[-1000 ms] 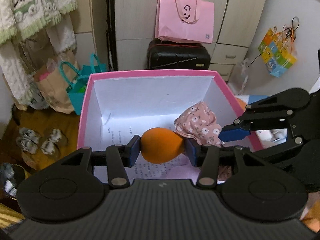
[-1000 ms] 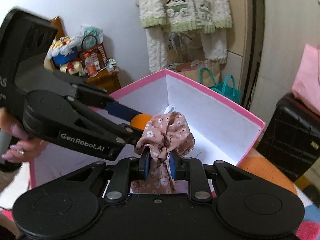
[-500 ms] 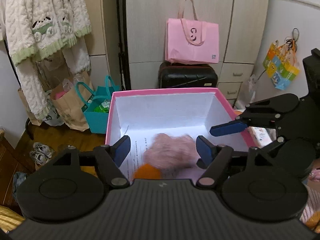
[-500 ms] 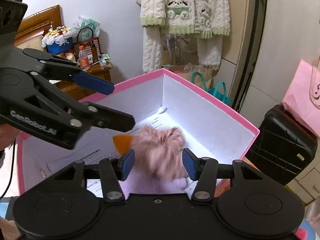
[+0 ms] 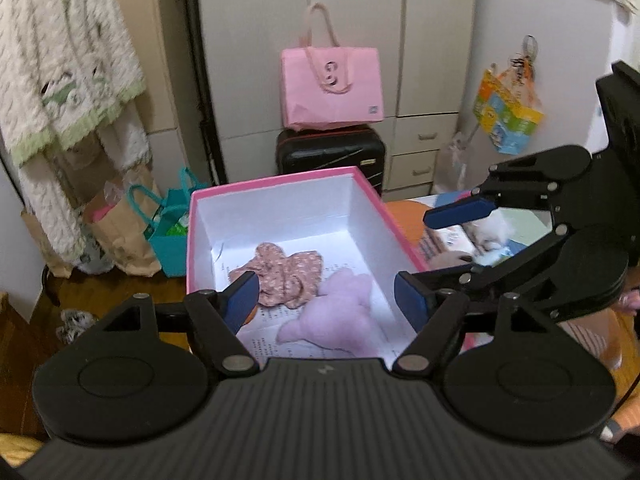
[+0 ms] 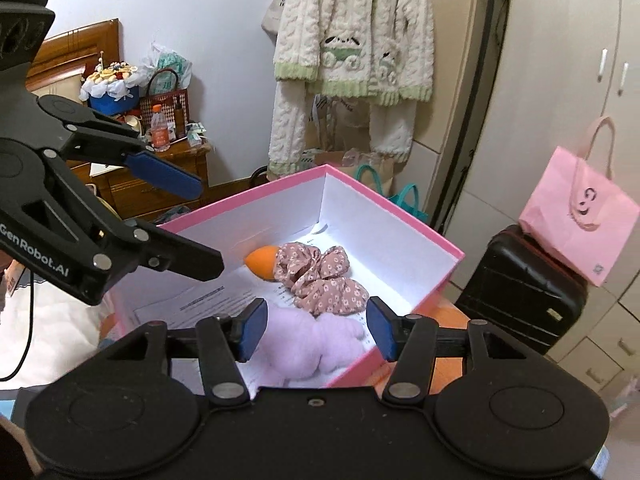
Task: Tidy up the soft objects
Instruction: 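Withdraw both tools from the box back toward the table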
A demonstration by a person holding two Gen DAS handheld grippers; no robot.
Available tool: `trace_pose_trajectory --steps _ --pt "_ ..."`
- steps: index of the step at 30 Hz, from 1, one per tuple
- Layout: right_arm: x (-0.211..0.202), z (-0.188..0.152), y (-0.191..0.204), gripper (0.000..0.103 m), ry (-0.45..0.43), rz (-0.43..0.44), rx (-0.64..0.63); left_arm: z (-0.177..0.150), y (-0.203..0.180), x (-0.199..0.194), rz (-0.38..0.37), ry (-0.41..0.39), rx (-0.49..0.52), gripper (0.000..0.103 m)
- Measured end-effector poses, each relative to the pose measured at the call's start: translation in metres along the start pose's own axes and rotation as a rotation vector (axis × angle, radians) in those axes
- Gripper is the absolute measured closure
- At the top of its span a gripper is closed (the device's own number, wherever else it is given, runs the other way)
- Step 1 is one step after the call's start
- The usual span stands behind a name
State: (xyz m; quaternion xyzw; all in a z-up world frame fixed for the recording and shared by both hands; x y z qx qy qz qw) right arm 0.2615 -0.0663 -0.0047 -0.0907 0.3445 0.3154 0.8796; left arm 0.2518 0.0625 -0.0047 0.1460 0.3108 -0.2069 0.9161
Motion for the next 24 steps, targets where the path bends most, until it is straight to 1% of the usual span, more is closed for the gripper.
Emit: trace_pose_trajectory --steps 5,12,15,20,24 --pt "-0.038 -0.013 -0.004 0.041 -0.012 -0.033 0.017 0.004 -0.026 -0.024 -0.021 -0.031 0.055 0.028" --pt "-0.095 -0.04 -0.025 0.041 -0.075 -0.086 0.083 0.007 -0.074 -0.046 -0.116 -0.049 0.115 0.028" --pt "-0.117 -0.055 -0.036 0.041 -0.098 -0.108 0.107 0.009 -0.093 -0.051 -0.14 -0.052 0.149 0.028" --pt "-0.14 -0.082 -0.05 0.039 -0.113 -0.126 0.143 0.009 -0.126 -0.053 -0.174 -0.057 0.207 0.028" --pt "-0.147 -0.103 -0.057 0.039 -0.114 -0.144 0.156 0.007 -0.154 -0.047 -0.201 -0.046 0.255 0.028"
Point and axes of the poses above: each gripper's, at about its wrist camera, not at the fingertips, and x roughly the way its jaws point, y to its left, z to its top, the point moved 8 cm from there along x, roughly the way its jaws point, and after that the axes turned 10 degrees about x, right-handed, at the moved point
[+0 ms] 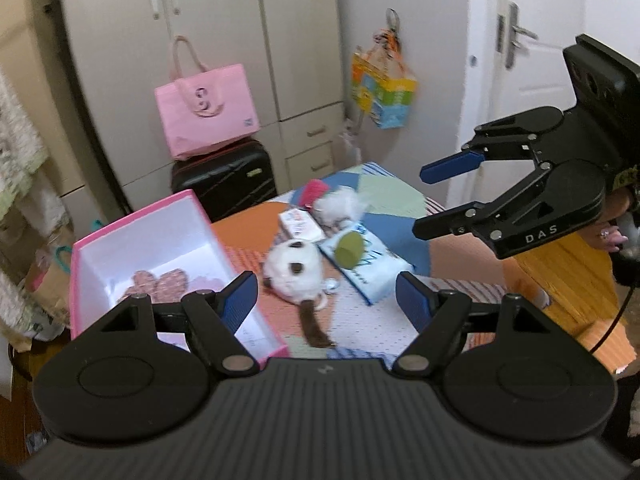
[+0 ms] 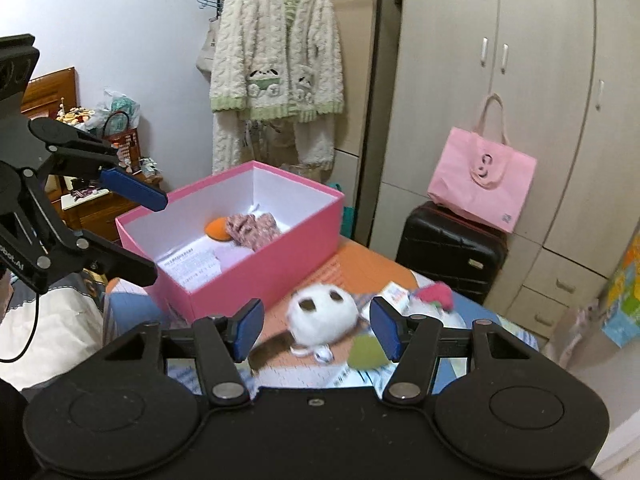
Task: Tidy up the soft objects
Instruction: 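Withdraw both tools from the box back toward the table, then grasp the white mesh puff with the right tool while the left tool approaches the green sponge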
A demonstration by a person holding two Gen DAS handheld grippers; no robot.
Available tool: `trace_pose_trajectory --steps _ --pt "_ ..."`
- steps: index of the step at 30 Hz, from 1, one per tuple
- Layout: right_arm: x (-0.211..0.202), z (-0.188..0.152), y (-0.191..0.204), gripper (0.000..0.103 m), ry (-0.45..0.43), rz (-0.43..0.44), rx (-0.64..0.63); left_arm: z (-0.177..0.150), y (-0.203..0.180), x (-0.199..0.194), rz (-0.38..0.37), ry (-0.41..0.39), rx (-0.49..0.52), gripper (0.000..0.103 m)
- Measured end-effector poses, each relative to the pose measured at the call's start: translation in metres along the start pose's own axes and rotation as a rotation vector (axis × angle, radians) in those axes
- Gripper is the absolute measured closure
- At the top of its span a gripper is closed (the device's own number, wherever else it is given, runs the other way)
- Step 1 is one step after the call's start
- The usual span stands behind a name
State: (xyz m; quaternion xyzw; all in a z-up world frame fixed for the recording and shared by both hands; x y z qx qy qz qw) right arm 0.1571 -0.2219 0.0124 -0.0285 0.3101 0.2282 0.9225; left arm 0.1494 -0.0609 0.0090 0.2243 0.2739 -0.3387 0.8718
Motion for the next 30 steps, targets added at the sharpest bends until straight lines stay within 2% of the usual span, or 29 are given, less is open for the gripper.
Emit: trace_pose_trajectory --steps 7,14,19,22,25,30 --pt "0.002 -0.03 -0.023 0.038 0.03 -0.003 0.031 0.002 -0.031 0.03 -0.047 0.038 0.016 0.028" --pt "0.017 -0.05 -0.055 0.037 0.055 0.027 0.122 -0.001 -0.046 0.07 -0.053 0.052 0.009 0.029" --pt "0.033 -0.052 -0.076 0.037 0.041 0.059 0.206 -0.003 -0.051 0.105 -0.034 0.038 -0.022 0.031" --pt "0.047 -0.052 -0.089 0.037 0.042 0.057 0.233 -0.004 -0.052 0.125 -0.025 0.022 -0.036 0.031" --pt "0.063 -0.051 -0.1 0.037 0.044 0.059 0.267 -0.005 -0.053 0.145 -0.03 0.03 -0.037 0.039" --pt "0.087 -0.051 -0.115 0.037 0.046 0.049 0.297 -0.005 -0.048 0.169 -0.001 0.018 -0.055 0.04"
Point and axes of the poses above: each gripper's, at about its wrist camera, not at the fingertips, and x roughly the way its jaws point, y to its left, z to its top, the point moved 8 cm from there along x, roughly the way its jaws point, and after that the axes turned 10 degrees about x, right-handed, at the moved point
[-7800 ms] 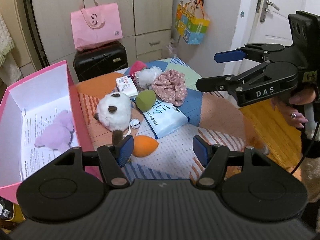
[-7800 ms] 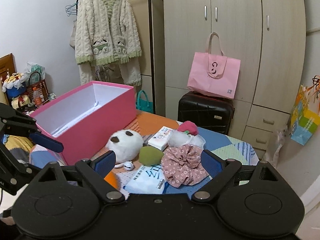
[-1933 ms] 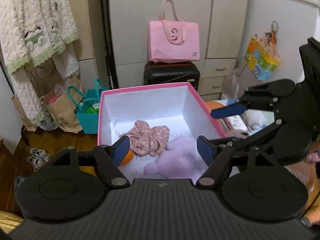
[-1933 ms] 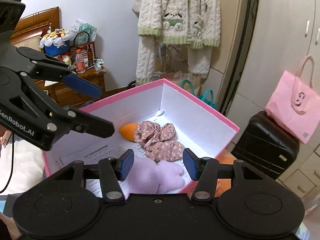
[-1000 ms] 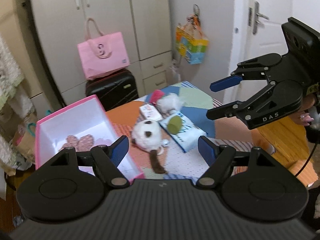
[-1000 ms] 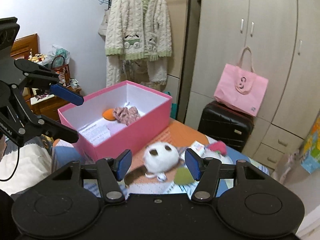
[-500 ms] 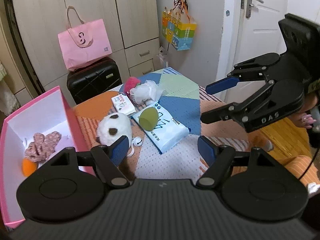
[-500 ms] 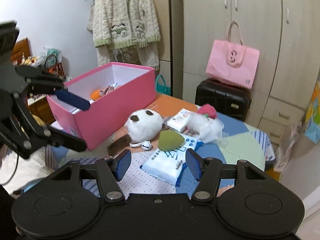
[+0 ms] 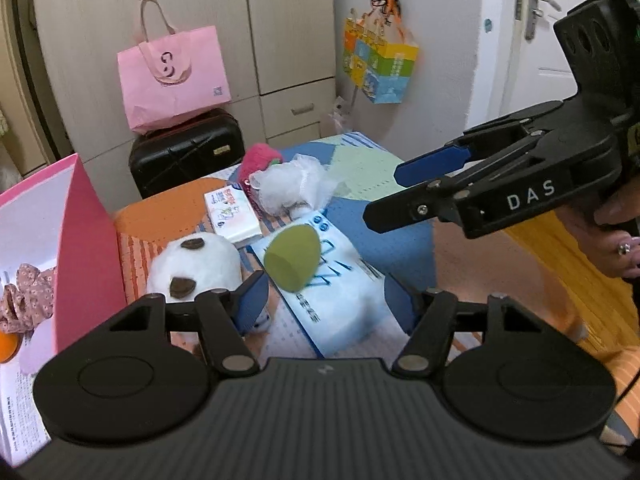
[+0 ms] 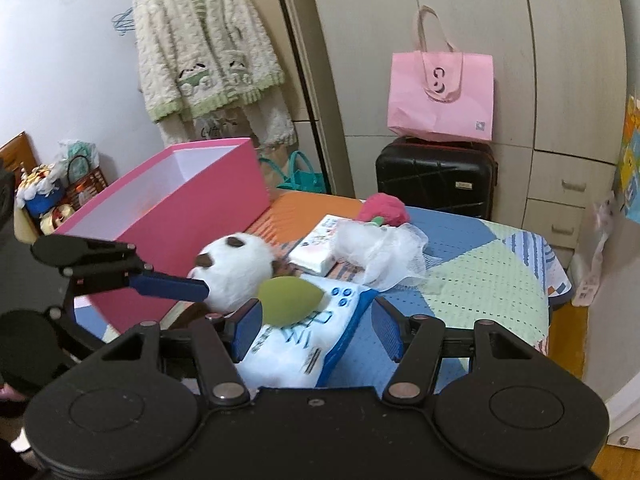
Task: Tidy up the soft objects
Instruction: 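Grasp the white mesh puff with the right tool while the left tool approaches the green sponge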
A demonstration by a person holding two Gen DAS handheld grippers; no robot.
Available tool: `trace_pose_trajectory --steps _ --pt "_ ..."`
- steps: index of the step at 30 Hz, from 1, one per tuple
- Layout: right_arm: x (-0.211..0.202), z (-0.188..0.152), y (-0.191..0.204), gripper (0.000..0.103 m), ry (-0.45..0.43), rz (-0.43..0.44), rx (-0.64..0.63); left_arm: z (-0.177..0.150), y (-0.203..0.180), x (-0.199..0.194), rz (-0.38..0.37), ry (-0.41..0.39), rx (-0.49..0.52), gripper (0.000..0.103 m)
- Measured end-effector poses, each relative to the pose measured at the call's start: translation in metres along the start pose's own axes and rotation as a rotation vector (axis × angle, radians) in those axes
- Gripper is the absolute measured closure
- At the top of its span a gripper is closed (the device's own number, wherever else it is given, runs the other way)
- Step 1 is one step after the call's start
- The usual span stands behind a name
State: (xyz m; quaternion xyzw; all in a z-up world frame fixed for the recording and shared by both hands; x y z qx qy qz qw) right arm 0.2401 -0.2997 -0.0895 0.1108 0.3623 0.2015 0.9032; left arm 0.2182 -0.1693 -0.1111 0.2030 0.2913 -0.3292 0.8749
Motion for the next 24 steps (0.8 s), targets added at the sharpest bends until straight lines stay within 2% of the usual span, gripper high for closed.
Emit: trace_pose_trajectory --steps 9,14,15,17,22,24 --pt "0.032 0.017 -0.026 0.032 -0.031 -0.046 0.062 0.003 0.012 0.032 0.019 -0.019 -0.056 0.04" --pt "0.053 0.027 -0.039 0.028 -0.026 -0.032 0.116 0.003 0.014 0.046 0.009 -0.024 -0.106 0.04" --pt "0.058 0.029 -0.041 0.026 -0.025 -0.033 0.12 0.003 0.013 0.046 0.02 -0.029 -0.107 0.04" --pt "0.067 0.032 -0.044 0.016 -0.022 -0.03 0.133 0.003 0.013 0.049 0.04 -0.035 -0.097 0.04" --pt "0.089 0.034 -0.053 0.014 -0.01 -0.016 0.18 0.0 0.012 0.054 0.08 -0.042 -0.097 0.04" --pt "0.097 0.033 -0.055 0.013 -0.003 -0.015 0.186 -0.001 0.012 0.055 0.101 -0.053 -0.095 0.046"
Point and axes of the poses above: each gripper's, at about its wrist camera, not at the fingertips, and x roughly the way its jaws point, y to its left, z to its top, the point moved 8 cm from there along x, roughly the way its jaws point, and after that the axes turned 10 degrees about x, right-handed, at the moved point
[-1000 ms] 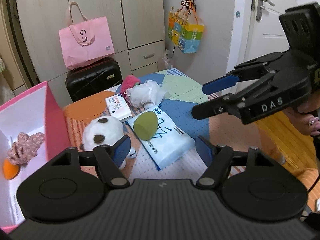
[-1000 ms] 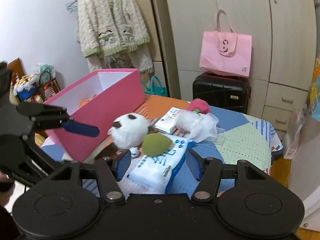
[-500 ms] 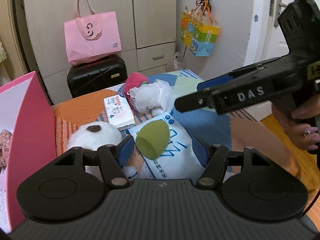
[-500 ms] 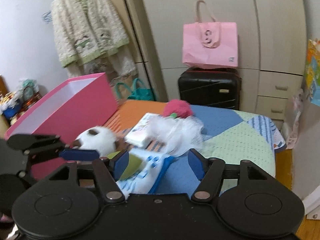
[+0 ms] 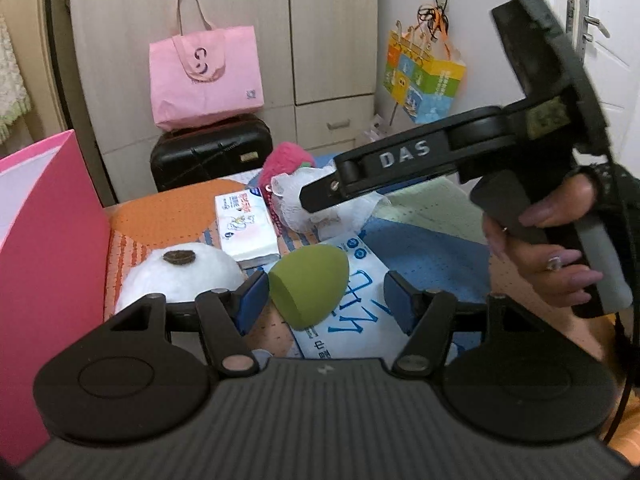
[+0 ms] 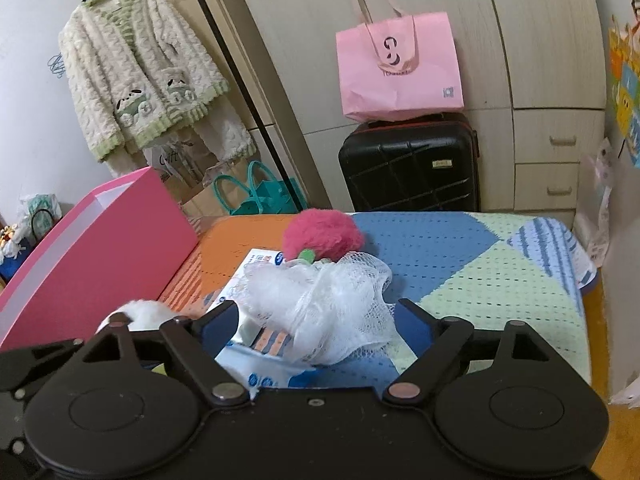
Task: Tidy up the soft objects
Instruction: 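Grasp the white mesh puff with the right tool while the left tool approaches the green sponge, then lift the mesh puff with the right tool while the left tool grips and lifts the green sponge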
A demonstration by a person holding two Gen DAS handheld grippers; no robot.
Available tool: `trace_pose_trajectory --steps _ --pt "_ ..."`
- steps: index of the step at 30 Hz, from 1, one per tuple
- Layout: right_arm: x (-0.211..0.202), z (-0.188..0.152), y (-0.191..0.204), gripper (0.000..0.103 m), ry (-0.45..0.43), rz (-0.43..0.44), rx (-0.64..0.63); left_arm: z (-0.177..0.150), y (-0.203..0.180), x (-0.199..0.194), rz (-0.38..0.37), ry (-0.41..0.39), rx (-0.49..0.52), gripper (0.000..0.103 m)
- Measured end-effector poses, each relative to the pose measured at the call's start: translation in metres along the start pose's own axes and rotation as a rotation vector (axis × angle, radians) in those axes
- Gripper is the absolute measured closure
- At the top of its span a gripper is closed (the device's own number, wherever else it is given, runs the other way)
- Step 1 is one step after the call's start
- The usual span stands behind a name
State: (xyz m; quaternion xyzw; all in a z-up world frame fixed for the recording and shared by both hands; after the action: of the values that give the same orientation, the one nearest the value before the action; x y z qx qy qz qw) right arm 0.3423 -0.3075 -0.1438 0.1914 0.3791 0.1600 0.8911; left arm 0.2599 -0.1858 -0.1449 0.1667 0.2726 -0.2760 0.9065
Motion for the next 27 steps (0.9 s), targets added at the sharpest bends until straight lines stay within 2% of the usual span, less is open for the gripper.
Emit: trace_pose_trajectory --steps 4,10,13,16,20,23,27 --pt "0.012 -0.003 -0.004 0.013 0.013 -0.002 0.005 -0.001 0.0 0.0 0.054 -0.001 0.028 0.059" --pt "0.013 -0.006 -0.003 0.013 -0.004 0.019 -0.01 0.001 0.003 0.0 0.059 0.001 0.022 0.061" --pt "0.014 -0.011 0.002 0.029 -0.004 0.005 -0.068 0.001 0.002 0.001 0.061 0.002 0.027 0.061" --pt "0.013 -0.021 0.011 0.042 -0.026 -0.079 -0.204 0.0 -0.001 0.002 0.065 0.009 0.057 0.061" --pt "0.007 -0.024 0.017 0.076 -0.033 -0.043 -0.183 0.001 -0.001 0.001 0.071 0.005 0.044 0.061" --pt "0.003 -0.024 0.019 0.082 -0.064 -0.073 -0.222 0.002 -0.001 -0.001 0.066 0.001 0.028 0.062" --pt "-0.006 -0.025 0.023 0.085 -0.086 -0.068 -0.231 0.001 -0.003 -0.006 0.061 -0.006 0.023 0.062"
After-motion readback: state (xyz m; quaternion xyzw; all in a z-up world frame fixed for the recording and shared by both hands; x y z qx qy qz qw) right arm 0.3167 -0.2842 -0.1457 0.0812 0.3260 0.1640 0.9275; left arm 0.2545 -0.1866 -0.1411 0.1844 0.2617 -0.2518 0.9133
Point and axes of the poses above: each gripper's, at about its wrist camera, not at the fingertips, and x roughly the way its jaws point, y to its left, z to its top, the point moved 8 cm from there along x, roughly the way its jaws point, and after that the axes turned 10 degrees about x, right-handed, at the moved point
